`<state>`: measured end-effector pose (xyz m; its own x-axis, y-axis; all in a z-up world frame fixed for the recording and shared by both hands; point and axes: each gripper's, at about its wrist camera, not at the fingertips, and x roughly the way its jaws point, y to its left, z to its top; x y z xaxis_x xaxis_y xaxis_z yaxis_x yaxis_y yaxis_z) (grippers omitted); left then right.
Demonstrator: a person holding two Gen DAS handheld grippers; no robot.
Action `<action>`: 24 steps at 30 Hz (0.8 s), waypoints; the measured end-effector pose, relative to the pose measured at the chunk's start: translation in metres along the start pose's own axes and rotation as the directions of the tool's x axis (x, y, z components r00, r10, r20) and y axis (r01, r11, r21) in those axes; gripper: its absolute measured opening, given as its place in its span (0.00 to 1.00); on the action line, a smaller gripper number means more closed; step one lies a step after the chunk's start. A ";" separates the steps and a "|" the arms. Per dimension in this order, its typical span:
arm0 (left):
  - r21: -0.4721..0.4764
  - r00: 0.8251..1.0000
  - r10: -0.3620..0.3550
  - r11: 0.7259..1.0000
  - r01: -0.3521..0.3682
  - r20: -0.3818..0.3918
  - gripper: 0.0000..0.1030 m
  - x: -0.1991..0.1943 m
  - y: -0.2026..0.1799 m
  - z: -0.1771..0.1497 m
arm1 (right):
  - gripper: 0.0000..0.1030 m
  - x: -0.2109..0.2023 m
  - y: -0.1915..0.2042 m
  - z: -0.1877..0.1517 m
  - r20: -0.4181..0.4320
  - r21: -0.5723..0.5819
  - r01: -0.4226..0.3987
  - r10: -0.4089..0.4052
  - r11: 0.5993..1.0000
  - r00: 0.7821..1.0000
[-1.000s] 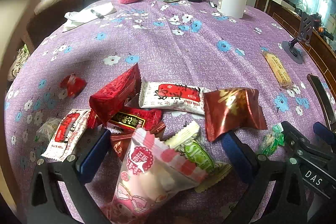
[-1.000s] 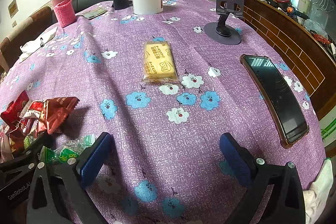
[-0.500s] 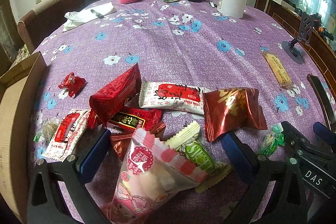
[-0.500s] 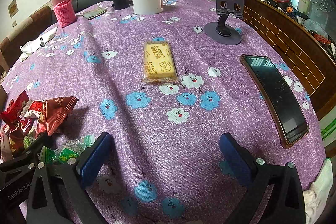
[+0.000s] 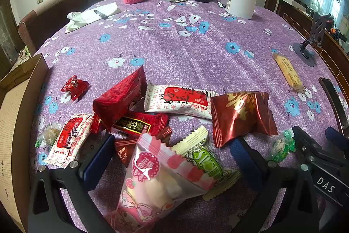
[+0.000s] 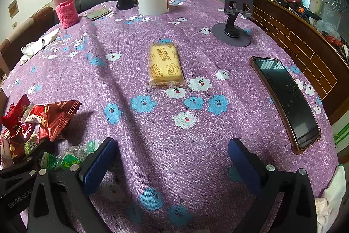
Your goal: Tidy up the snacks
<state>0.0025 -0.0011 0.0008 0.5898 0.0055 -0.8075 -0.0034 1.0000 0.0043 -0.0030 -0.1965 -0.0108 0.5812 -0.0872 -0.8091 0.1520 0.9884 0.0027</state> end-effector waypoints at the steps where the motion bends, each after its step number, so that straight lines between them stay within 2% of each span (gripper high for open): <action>1: 0.000 1.000 0.000 1.000 0.000 0.000 1.00 0.000 0.000 0.000 | 0.99 0.000 0.000 0.000 0.000 0.000 0.000 0.000 1.000 1.000; 24: -0.014 1.000 0.009 1.000 -0.009 0.003 1.00 0.000 0.000 -0.001 | 0.99 0.000 0.000 0.000 0.000 0.000 0.000 0.000 1.000 1.000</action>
<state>0.0022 -0.0012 0.0000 0.5922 0.0147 -0.8057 -0.0203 0.9998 0.0033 -0.0028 -0.1965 -0.0108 0.5809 -0.0873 -0.8093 0.1521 0.9884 0.0026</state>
